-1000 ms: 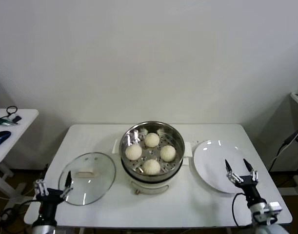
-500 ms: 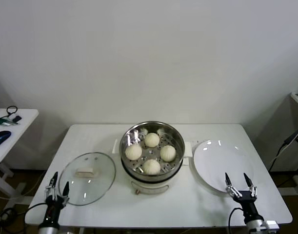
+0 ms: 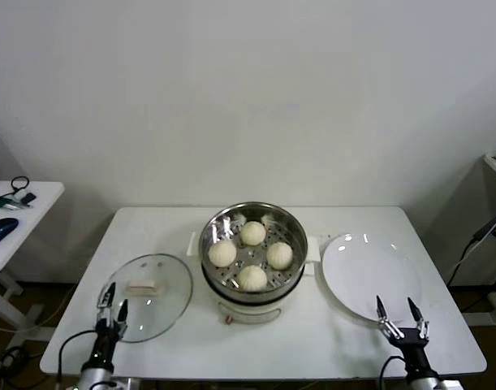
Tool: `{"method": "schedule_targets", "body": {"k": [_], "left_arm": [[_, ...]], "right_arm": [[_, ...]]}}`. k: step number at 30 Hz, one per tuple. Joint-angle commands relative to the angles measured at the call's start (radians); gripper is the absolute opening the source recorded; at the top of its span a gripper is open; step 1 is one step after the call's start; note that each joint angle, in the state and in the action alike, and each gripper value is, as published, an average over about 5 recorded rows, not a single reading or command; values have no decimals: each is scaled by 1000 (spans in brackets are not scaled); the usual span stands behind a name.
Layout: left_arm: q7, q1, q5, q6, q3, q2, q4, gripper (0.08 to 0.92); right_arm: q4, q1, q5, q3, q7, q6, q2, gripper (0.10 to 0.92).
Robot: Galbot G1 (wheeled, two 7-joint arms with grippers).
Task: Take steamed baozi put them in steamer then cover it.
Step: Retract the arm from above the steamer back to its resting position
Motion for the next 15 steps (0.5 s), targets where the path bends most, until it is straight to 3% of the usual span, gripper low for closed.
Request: {"method": "schedule_targets", "body": {"k": [1,15], "left_arm": [[-12,-52,46,6,14,1,46,823],[4,-164,51,-2,43,37,142,823]], "right_arm": [[7,-9,-4,5,-1,9,11,823],[22,-20,-6,30,-1,10,22,823]]}}
